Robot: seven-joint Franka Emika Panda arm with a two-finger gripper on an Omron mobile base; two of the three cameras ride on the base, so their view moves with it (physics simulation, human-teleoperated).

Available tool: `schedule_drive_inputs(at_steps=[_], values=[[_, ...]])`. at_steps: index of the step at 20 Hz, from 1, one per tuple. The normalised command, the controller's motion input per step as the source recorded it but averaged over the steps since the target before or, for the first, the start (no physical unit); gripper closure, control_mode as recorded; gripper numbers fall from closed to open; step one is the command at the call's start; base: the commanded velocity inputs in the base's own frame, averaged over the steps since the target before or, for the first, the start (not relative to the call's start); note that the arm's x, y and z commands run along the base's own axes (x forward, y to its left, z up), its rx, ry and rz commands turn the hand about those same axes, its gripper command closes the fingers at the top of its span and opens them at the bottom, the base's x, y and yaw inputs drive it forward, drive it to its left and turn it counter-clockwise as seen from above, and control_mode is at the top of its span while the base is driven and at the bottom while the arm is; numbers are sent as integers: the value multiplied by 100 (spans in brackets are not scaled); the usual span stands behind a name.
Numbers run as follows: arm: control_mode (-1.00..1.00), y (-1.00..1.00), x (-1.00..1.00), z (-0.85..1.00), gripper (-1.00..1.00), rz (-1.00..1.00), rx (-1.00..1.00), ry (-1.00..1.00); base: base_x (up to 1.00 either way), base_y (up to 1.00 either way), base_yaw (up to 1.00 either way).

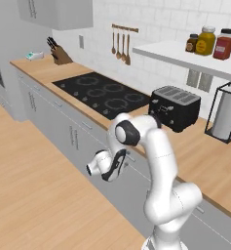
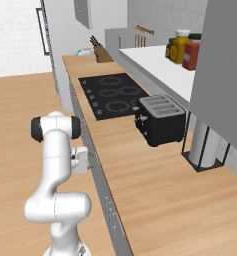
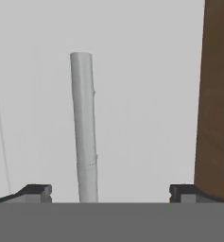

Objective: Take a straw from the drawer in front and place it inside the glass cup on the dining counter.

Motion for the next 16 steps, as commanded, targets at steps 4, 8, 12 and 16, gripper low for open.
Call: schedule_drive_inputs(at_steps=[4,8,12,16], values=[[-100,-13,47,-26,-100,0,0,0,0,0,0],[-100,-10,44,-28,-100,0,0,0,0,0,0],[-100,-7,32,-31,-100,1,0,0,0,0,0],[-100,-9,21,-27,-100,1,0,0,0,0,0]])
